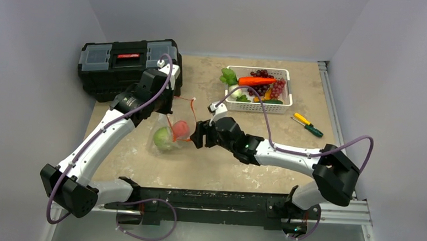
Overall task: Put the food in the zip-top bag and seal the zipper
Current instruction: Place the fake fruit in the zipper food storage bag, then adjust the zipper food storage bag at the center of the board.
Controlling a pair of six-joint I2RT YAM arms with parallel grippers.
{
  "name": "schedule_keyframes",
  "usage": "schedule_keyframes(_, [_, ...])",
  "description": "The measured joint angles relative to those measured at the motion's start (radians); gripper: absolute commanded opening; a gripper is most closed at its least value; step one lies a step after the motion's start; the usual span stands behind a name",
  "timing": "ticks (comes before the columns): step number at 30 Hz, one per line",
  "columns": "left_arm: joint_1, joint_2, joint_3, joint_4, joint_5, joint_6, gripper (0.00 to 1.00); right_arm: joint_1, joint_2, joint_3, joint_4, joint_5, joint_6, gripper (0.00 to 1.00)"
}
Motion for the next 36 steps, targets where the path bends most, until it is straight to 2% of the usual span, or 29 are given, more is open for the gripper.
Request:
schedule_keyframes(4, [0.000, 0.000, 0.000, -0.002, 0.002, 0.000, 0.00, 0.037, 0.057, -0.081, 0.097, -0.004, 0.019, 0.49])
schedule_keyframes(6, [0.000, 0.000, 0.000, -0.005, 0.002, 0.000, 0.00, 0.049, 0.118, -0.082, 0.163, -0.014, 0.035, 0.49])
schedule_keyframes(8, [0.000, 0.000, 0.000, -0.009, 0.002, -0.001, 0.00, 0.055, 0.162, -0.082, 0.220, -0.025, 0.046, 0.56])
schedule_keyframes(10, [0.000, 0.000, 0.000, -0.012, 0.002, 0.000, 0.00, 0.056, 0.191, -0.080, 0.271, -0.029, 0.054, 0.56])
schedule_keyframes(15, [0.000, 0.002, 0.000, -0.013, 0.002, 0.000, 0.00, 0.056, 0.253, 0.013, 0.293, -0.055, 0.071, 0.45])
schedule_keyframes(17, [0.000, 0.003, 0.000, -0.013, 0.002, 0.000, 0.00, 0.056, 0.259, 0.033, 0.311, -0.065, 0.087, 0.36])
schedule_keyframes(21, [0.000, 0.003, 0.000, -0.013, -0.002, -0.001, 0.00, 0.056, 0.254, 0.052, 0.301, -0.083, 0.130, 0.05])
schedule_keyframes(22, [0.000, 0.002, 0.000, -0.014, -0.013, -0.003, 0.00, 0.056, 0.252, 0.066, 0.283, -0.087, 0.141, 0.00])
schedule_keyframes(27, [0.000, -0.074, -0.025, -0.005, -0.137, -0.011, 0.00, 0.034, 0.249, 0.263, 0.109, -0.186, 0.185, 0.00])
schedule_keyframes(31, [0.000, -0.293, -0.114, 0.055, -0.245, -0.010, 0.00, 0.001, 0.235, 0.474, 0.014, -0.264, 0.190, 0.00])
schedule_keyframes(34, [0.000, -0.357, -0.117, 0.082, -0.275, -0.010, 0.00, -0.034, 0.196, 0.484, 0.027, -0.319, 0.223, 0.00])
schedule_keyframes(36, [0.000, -0.335, -0.100, 0.084, -0.280, -0.011, 0.00, -0.062, 0.190, 0.462, 0.071, -0.363, 0.261, 0.00])
